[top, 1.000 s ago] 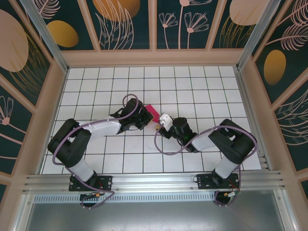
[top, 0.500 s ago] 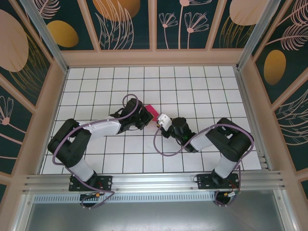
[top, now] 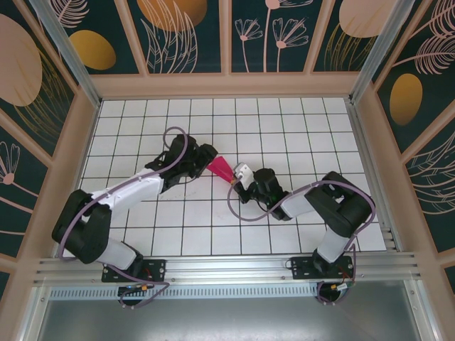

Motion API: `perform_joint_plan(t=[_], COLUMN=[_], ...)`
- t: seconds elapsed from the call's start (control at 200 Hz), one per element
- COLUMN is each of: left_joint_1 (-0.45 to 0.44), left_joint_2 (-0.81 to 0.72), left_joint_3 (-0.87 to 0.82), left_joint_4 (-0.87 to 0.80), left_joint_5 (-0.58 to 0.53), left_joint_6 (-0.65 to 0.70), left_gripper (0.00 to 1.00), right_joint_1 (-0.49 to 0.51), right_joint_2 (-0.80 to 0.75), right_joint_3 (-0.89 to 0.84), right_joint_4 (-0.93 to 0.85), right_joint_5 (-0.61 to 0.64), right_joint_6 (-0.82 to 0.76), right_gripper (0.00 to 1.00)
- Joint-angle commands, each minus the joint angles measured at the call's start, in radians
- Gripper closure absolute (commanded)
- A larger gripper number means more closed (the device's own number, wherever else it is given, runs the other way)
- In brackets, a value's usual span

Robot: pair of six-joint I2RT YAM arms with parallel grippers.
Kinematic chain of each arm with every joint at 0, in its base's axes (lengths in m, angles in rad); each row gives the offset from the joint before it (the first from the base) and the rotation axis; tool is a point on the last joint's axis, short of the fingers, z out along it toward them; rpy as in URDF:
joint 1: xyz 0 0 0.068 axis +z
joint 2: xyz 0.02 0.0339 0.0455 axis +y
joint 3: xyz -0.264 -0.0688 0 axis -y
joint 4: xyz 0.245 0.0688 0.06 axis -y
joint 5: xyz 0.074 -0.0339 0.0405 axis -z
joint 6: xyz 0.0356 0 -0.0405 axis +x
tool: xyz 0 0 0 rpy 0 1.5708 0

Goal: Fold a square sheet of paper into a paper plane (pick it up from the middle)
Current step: Fold the wing for the fifth time at the center of the table.

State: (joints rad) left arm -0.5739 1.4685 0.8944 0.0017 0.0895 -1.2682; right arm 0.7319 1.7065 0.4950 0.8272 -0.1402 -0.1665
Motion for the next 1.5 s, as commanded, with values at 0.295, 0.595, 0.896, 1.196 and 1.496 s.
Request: perform_joint_plan(t=[0.295,0.595,0.896,1.196,1.496], left_joint_1=[0.002,-0.022,-0.032,-0.039,-0.046], left_joint_2=[-0.075,-0.014,0.084,0.165,0.235], left_joint_3=[-0.192,-0.285,-0.308,-0.295,-0.272], left_joint_4=[0.236,0.440,0.561,0.627,0.674], left_joint_5=[0.060,0.124,0.159,0.199,0.232], left_joint_6=[0.145,0.190,0.193,0.202,0.206], left_gripper=[0.31,0.33,0.47,0.56,0.60], right_joint_1=[-0.094,-0.118,-0.175,-0.224,-0.239], right_joint_2=[-0.012,0.048,0.110,0.168,0.209], right_joint_3=[0.120,0.178,0.168,0.183,0.207], right_joint_4=[-0.181,-0.226,-0.136,-0.128,-0.162], right_joint_5=[-0.288,-0.398,-0.578,-0.678,-0.748], right_joint_6=[0.421,0.584,0.761,0.871,0.904], right_gripper=[1.00,1.00,1.00,1.00,1.00])
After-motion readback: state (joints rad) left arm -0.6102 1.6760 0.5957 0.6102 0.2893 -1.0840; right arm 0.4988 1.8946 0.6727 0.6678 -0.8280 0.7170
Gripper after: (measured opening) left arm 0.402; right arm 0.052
